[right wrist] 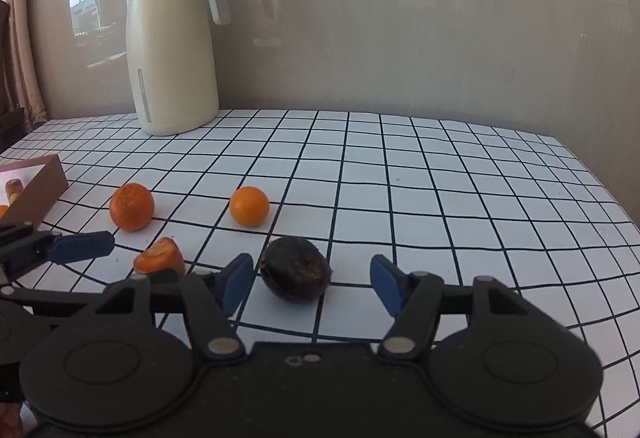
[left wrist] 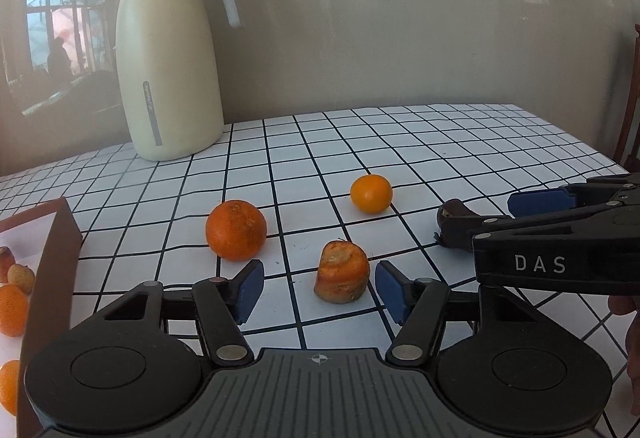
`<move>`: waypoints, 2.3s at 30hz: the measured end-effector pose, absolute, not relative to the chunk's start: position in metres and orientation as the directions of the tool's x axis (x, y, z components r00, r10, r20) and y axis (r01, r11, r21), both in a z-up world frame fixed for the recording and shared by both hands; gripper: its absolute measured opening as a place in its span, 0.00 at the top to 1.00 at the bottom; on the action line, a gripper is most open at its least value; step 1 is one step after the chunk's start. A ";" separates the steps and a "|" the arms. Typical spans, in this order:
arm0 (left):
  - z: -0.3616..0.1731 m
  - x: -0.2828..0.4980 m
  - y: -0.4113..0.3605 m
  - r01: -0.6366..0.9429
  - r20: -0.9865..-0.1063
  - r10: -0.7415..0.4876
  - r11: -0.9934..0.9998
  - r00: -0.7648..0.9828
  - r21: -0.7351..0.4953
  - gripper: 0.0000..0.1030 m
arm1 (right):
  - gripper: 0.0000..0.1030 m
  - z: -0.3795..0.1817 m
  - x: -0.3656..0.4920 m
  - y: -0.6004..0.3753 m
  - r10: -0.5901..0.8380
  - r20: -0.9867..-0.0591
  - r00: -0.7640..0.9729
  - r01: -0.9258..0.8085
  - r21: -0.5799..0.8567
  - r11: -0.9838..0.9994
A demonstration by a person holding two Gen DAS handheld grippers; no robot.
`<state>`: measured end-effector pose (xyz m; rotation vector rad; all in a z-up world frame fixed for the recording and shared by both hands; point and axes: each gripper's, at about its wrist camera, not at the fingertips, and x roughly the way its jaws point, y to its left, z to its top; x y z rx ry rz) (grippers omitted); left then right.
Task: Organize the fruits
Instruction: 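Grasp the cut orange half with the left tool while the right tool grasps the dark persimmon, then carry the orange half and persimmon toward the box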
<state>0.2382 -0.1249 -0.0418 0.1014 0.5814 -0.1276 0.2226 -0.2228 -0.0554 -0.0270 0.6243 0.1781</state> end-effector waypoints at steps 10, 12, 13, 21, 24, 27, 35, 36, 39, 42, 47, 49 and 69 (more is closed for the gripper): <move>-0.046 0.255 -0.128 0.121 -0.590 -0.075 0.992 0.804 0.039 0.45 | 0.64 -0.065 0.241 -0.227 0.225 -0.617 0.754 -0.178 0.138 0.974; -0.046 0.256 -0.127 0.139 -0.590 -0.098 0.990 0.802 0.024 0.55 | 0.67 -0.065 0.241 -0.225 0.221 -0.617 0.756 -0.177 0.133 0.975; -0.046 0.256 -0.129 0.147 -0.587 -0.104 0.989 0.803 0.025 0.67 | 0.67 -0.064 0.241 -0.226 0.224 -0.616 0.755 -0.177 0.138 0.974; -0.044 0.251 -0.126 0.149 -0.573 -0.120 0.989 0.811 0.005 0.70 | 0.67 -0.063 0.237 -0.237 0.201 -0.614 0.763 -0.149 0.136 0.979; -0.040 0.244 -0.126 0.165 -0.563 -0.131 0.986 0.816 0.009 0.70 | 0.67 -0.059 0.233 -0.243 0.186 -0.611 0.770 -0.130 0.135 0.982; -0.033 0.232 -0.127 0.185 -0.545 -0.144 0.983 0.826 0.021 0.70 | 0.67 -0.054 0.226 -0.247 0.180 -0.604 0.777 -0.121 0.137 0.983; -0.011 0.190 -0.118 0.221 -0.516 -0.181 0.975 0.837 0.017 0.70 | 0.67 -0.037 0.192 -0.249 0.160 -0.582 0.797 -0.118 0.110 0.987; -0.008 0.186 -0.115 0.219 -0.511 -0.181 0.976 0.841 0.016 0.70 | 0.67 -0.034 0.188 -0.247 0.157 -0.578 0.801 -0.119 0.103 0.987; 0.002 0.172 -0.105 0.210 -0.490 -0.172 0.977 0.855 0.024 0.70 | 0.67 -0.027 0.173 -0.239 0.160 -0.565 0.809 -0.132 0.092 0.987; 0.007 0.161 -0.091 0.191 -0.482 -0.156 0.981 0.862 0.024 0.70 | 0.67 -0.024 0.160 -0.232 0.174 -0.565 0.807 -0.141 0.101 0.985; 0.005 0.136 -0.068 0.159 -0.487 -0.136 0.987 0.863 0.005 0.70 | 0.67 -0.020 0.144 -0.221 0.194 -0.555 0.809 -0.164 0.104 0.981; 0.005 0.124 -0.060 0.149 -0.487 -0.131 0.989 0.864 -0.002 0.70 | 0.67 -0.020 0.139 -0.216 0.202 -0.561 0.803 -0.175 0.101 0.979; 0.017 0.060 0.029 0.016 -0.432 0.004 0.999 0.902 0.043 0.69 | 0.67 -0.003 0.093 -0.105 0.428 -0.529 0.733 -0.505 -0.001 0.863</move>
